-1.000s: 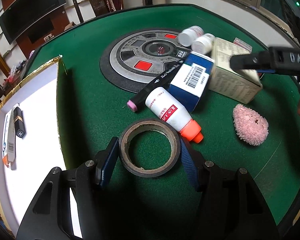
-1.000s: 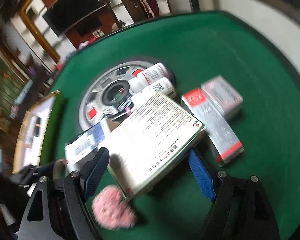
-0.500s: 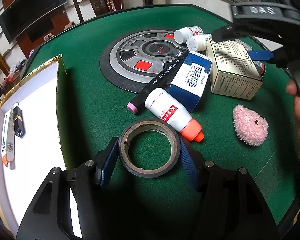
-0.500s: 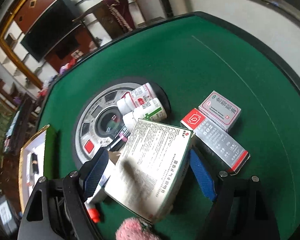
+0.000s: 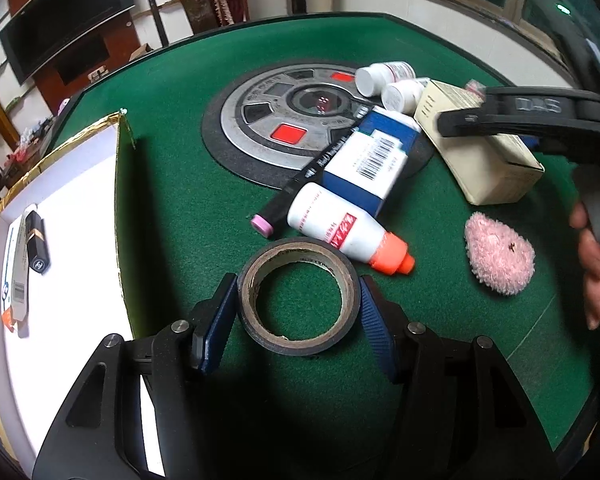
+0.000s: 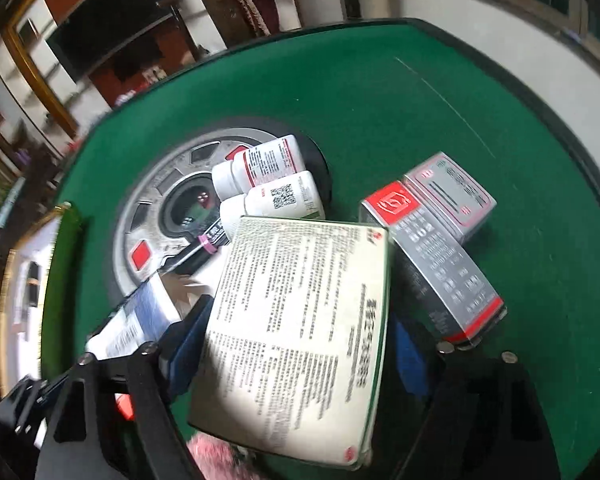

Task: Organize objects
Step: 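Grasp the large white box with the right gripper while the left grasps the black tape roll, then carry the white box and tape roll over the white tray with both grippers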

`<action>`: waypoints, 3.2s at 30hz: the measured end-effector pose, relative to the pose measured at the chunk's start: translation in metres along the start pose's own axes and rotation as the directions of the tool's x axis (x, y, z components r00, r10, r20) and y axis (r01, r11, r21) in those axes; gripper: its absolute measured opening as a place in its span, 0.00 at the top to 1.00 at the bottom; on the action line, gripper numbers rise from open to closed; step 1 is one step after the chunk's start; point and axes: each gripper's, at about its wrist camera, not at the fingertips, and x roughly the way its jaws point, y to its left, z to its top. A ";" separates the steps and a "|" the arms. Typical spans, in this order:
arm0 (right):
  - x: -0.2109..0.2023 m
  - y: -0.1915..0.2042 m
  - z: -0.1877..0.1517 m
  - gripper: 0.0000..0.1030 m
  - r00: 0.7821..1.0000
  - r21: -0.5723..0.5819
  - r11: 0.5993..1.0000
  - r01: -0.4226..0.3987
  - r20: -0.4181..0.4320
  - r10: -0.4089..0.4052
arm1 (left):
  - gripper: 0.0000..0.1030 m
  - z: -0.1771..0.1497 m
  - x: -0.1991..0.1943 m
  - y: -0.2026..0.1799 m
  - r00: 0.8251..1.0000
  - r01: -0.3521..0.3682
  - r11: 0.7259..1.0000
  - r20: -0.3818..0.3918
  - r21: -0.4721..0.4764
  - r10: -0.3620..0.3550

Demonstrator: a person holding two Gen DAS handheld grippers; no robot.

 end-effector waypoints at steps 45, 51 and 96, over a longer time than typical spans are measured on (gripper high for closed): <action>-0.039 0.024 -0.016 0.30 0.981 -0.121 0.983 -0.135 0.125 0.150 | 0.42 0.009 -0.047 0.016 0.984 0.130 0.989 0.136 -0.076 -0.119; -0.042 0.029 -0.018 0.30 0.979 -0.138 0.981 -0.138 0.132 0.156 | 0.42 0.013 -0.065 0.044 0.973 0.150 0.978 0.199 -0.148 -0.119; 0.091 0.312 0.041 0.30 0.935 -0.318 0.881 -0.349 -0.173 0.308 | 0.42 -0.019 -0.031 0.193 0.999 -0.030 0.836 0.004 -0.547 0.039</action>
